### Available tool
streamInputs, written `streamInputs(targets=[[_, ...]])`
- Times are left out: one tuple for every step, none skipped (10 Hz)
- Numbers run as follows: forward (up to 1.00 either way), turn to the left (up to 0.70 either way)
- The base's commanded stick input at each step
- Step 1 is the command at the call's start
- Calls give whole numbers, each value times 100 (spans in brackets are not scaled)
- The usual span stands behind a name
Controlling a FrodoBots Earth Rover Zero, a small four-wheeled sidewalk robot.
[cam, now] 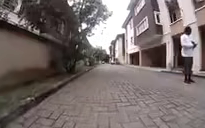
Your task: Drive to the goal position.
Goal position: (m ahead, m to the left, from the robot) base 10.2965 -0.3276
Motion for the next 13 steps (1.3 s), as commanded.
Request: streamInputs(targets=[[70, 0], [70, 0], [70, 0], [70, 0], [70, 0], [70, 0], [70, 0], [70, 0], [70, 0], [70, 0], [70, 0], [70, 0], [70, 0]])
